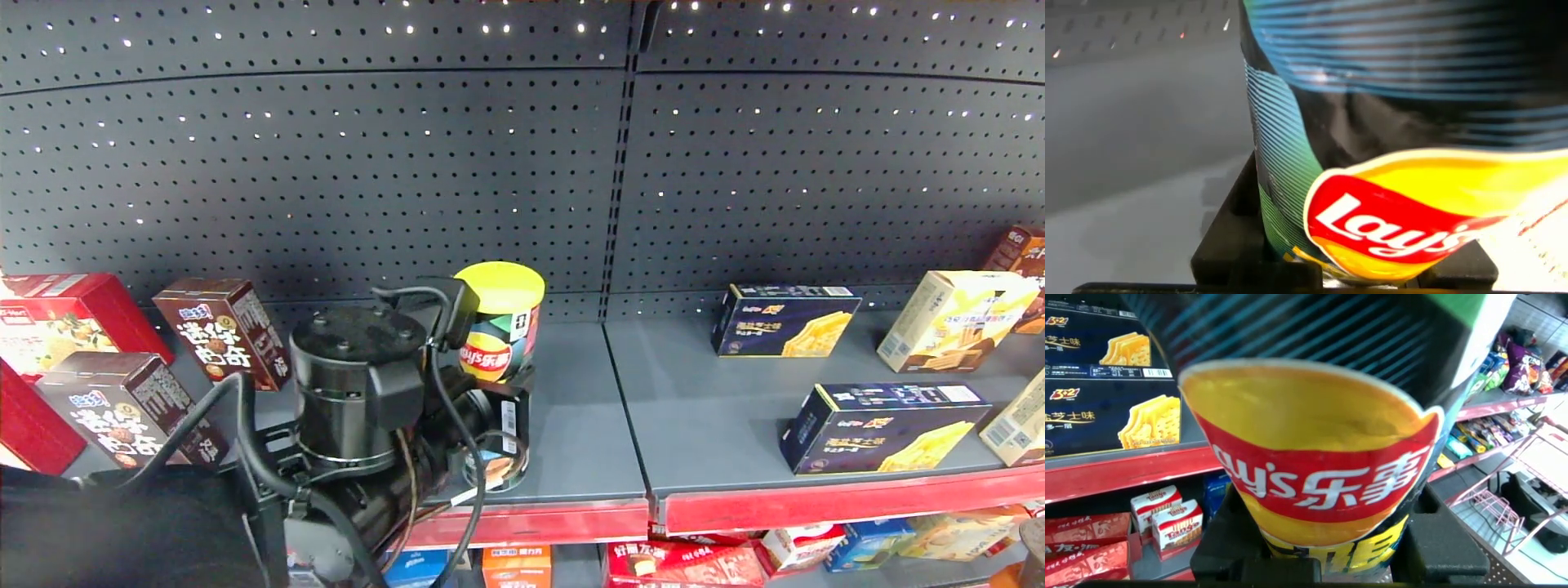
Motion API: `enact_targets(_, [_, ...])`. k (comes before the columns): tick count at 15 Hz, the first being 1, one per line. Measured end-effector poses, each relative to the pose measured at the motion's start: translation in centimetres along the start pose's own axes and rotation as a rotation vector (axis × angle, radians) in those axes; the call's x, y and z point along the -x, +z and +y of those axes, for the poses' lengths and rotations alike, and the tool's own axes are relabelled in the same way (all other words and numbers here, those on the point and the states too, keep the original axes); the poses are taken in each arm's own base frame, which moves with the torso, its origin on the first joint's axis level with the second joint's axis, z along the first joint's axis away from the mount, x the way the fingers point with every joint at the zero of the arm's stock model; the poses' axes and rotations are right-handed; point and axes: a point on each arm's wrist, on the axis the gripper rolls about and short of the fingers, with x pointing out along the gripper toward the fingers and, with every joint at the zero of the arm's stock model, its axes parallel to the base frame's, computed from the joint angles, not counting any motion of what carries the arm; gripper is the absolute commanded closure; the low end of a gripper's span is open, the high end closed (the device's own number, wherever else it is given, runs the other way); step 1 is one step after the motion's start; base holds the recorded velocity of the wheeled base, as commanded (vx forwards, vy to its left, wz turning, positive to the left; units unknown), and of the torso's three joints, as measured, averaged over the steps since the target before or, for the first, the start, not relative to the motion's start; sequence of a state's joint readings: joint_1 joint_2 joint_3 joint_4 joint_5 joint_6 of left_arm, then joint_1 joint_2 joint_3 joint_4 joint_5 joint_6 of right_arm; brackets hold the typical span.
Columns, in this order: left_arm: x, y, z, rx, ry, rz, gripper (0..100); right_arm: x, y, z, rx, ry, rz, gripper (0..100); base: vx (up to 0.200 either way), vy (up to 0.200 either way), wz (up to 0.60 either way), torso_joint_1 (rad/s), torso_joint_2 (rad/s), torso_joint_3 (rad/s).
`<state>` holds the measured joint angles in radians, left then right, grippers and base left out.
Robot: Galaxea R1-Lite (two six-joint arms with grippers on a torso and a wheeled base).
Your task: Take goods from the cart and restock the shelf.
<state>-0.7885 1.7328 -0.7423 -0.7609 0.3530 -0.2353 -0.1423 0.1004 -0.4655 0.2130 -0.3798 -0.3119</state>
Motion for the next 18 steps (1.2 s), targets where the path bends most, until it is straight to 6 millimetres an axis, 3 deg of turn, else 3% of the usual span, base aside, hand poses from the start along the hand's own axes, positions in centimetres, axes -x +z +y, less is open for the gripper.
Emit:
enact_targets(8, [-4.6,-0.6,-1.3,0.021,0.008,0.001,100,0.1,0.1,-0.1,-0.001,-0.002,-0.004,100,0.000,0.000,0.00,0.000,0.00,0.000])
enact_targets(18, [-5.3,-1.1,-1.2,0.048,0.021,0.005,100,0.1,0.1,-0.1,-0.001,-0.003,-0.004,100,0.000,0.000,0.00,0.000,0.00,0.000])
